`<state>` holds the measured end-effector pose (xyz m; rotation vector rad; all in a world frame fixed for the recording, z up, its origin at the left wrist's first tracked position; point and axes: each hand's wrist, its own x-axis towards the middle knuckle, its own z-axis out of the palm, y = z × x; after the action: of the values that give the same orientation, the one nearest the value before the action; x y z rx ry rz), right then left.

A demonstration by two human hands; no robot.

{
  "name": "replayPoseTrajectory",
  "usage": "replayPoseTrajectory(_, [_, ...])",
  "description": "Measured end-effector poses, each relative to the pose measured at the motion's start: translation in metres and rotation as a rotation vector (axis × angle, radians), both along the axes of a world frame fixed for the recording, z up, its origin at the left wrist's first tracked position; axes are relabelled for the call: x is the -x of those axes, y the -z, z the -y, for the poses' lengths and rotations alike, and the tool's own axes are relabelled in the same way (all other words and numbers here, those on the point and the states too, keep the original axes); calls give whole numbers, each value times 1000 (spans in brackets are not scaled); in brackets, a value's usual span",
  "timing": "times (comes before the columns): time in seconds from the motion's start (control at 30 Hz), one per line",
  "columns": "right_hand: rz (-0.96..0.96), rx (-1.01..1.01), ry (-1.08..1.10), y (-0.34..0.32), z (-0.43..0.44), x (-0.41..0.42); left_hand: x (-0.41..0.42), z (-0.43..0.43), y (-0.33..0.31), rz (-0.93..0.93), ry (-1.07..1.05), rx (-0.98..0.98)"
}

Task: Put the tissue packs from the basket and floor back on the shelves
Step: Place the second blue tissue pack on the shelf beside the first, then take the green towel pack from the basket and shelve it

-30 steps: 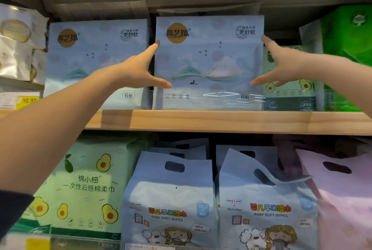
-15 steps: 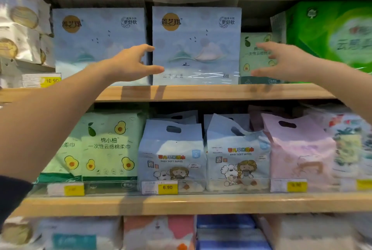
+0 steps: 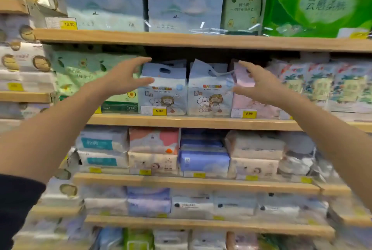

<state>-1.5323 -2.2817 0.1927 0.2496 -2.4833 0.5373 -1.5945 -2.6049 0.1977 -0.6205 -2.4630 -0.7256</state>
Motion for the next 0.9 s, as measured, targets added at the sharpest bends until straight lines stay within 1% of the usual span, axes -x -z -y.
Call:
replayPoseTrajectory(0.07, [61, 33, -23, 29, -3, -24, -25, -1, 31, 74, -1, -18])
replayPoseTrajectory(0.2, [197, -12, -45, 84, -6, -73, -78, 0, 91, 192, -18, 36])
replayPoseTrajectory(0.33, [272, 36, -81, 124, 0, -115, -130, 7, 136, 258, -49, 56])
replayPoseTrajectory(0.43, [338, 49, -72, 151, 11, -137, -158, 20, 164, 344, -53, 37])
replayPoseTrajectory(0.57, [404, 110, -70, 182, 30, -155, -177, 45, 195, 415, -48, 17])
replayPoseTrajectory(0.77, [527, 140, -105, 233, 78, -172, -192, 78, 255, 524, -20, -3])
replayPoseTrajectory(0.9, [614, 177, -92, 268, 110, -173, -193, 110, 292, 625, 1, 31])
